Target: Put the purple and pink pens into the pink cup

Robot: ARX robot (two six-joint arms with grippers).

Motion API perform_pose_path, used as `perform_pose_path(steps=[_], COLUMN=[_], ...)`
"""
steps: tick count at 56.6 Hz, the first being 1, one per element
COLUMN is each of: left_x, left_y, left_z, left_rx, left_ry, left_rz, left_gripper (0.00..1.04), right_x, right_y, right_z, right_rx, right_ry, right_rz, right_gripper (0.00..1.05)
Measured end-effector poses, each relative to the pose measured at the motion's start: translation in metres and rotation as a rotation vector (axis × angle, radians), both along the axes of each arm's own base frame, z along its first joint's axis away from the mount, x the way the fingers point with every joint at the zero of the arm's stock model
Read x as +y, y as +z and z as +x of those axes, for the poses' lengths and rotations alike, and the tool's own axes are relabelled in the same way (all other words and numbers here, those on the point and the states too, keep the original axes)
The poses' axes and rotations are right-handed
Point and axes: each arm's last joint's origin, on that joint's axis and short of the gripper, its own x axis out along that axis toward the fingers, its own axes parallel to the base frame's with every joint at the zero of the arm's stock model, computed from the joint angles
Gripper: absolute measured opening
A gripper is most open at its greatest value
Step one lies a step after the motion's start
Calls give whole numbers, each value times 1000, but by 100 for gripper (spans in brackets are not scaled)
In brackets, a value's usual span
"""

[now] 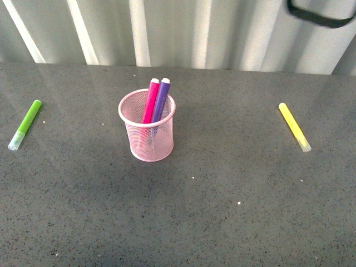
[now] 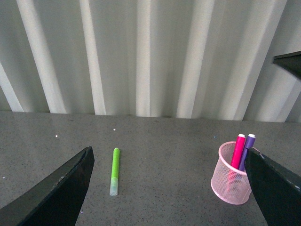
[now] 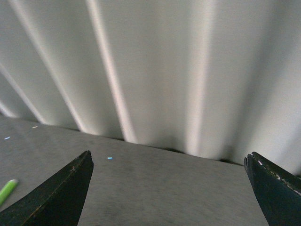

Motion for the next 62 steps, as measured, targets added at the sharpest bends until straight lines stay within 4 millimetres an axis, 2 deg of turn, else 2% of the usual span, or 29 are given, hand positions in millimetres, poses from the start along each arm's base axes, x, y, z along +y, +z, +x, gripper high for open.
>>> perform_pose_path(steps=[7,10,23,26,34,42,55,62], left_x=[0,0,0,0,0,0,0,0], left_y=[0,0,0,0,0,0,0,0], left_z=[0,0,0,0,0,0,0,0], left_rx=[0,0,0,0,0,0,0,0], left_ry=[0,2,0,1,1,0,0,0], left_rz=[0,0,0,0,0,0,0,0], left_gripper=[98,98,98,98,98,98,98,98], right_x=[-48,-60,-61,-63,-82,-104,-121,-129], right_y=[7,7,7,5,-5,-13,-27,-30], right_z=[-20,-26,-29,-33,-62,-90,-127,-143], right_rx=[42,46,38,-44,-177,-187,-175,-180], right_ry=[-197,-240,-237,-269,-273,-299,-281,-290], right_rz=[-21,-21,-24,-29,-50,-66,-72,-74], right_gripper=[98,98,97,90,66,43,5,3])
